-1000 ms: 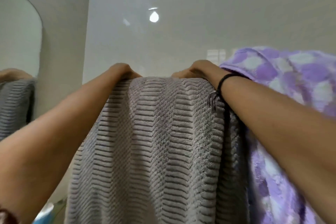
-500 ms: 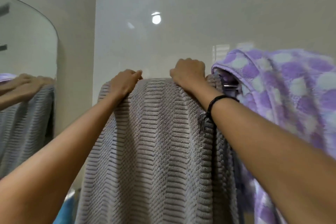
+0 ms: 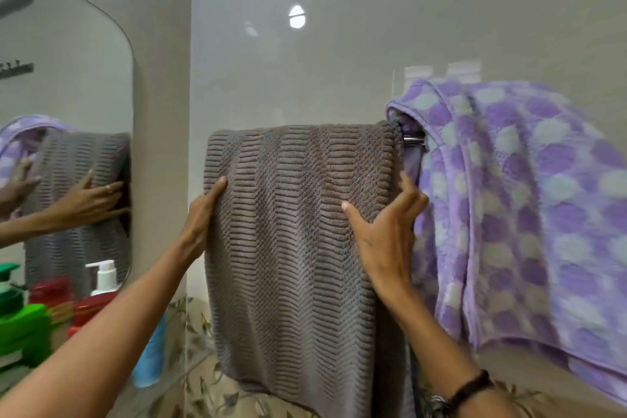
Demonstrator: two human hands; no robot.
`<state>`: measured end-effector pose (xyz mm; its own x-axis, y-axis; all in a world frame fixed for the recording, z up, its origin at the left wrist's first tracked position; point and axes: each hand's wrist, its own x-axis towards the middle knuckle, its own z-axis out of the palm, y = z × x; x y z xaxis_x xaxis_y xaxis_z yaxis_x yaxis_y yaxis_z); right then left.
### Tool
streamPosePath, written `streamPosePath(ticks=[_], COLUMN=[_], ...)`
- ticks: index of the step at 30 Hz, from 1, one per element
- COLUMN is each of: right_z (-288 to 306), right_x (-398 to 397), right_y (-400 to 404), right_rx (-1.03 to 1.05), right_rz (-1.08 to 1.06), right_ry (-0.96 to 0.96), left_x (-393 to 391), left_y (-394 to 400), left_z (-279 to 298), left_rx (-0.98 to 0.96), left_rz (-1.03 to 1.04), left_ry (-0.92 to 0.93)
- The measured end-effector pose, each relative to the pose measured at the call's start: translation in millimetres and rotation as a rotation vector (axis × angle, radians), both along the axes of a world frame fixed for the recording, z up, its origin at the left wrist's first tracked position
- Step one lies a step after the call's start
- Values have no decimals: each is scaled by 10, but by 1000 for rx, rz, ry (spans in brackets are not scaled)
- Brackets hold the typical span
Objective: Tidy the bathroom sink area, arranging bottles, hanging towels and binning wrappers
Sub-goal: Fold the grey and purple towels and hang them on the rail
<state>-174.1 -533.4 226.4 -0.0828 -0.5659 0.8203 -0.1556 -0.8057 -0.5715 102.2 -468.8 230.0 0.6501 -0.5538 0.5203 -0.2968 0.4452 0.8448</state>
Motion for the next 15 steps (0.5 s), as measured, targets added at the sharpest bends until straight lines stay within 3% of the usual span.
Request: streamPosePath(ticks=[4,7,12,15], right_z=[-31,112,931,1565], right_x=[-15,-34,-86,-90], right_y=[102,167,119,-76], right_rx=[158,62,-177,-128], right_rz=[167,206,138,72], right_ry=[-90,-101,-123,64], left_x=[42,34,-143,-191], left_y=[132,193,277,177], left_z=[4,202,971,1472], left_rx=[41,-68,-176,-185], left_rz=[-279,-376,-236,-94], left_ry=[118,122,-10,-63])
